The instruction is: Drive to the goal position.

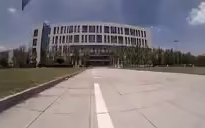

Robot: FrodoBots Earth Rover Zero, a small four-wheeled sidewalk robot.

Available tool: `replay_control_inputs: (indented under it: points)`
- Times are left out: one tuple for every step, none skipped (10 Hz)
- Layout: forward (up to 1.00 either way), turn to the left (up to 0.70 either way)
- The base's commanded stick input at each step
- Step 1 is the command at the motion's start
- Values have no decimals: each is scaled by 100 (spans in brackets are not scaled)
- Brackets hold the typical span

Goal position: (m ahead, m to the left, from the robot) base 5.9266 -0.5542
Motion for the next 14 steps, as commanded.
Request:
replay_control_inputs:
  points:
    - [50, 0]
    - [50, 0]
    - [50, 0]
    - [50, 0]
    - [50, 0]
    - [50, 0]
    - [50, 0]
    - [50, 0]
    - [50, 0]
    - [50, 0]
    - [50, 0]
    - [50, 0]
    - [50, 0]
    - [50, 0]
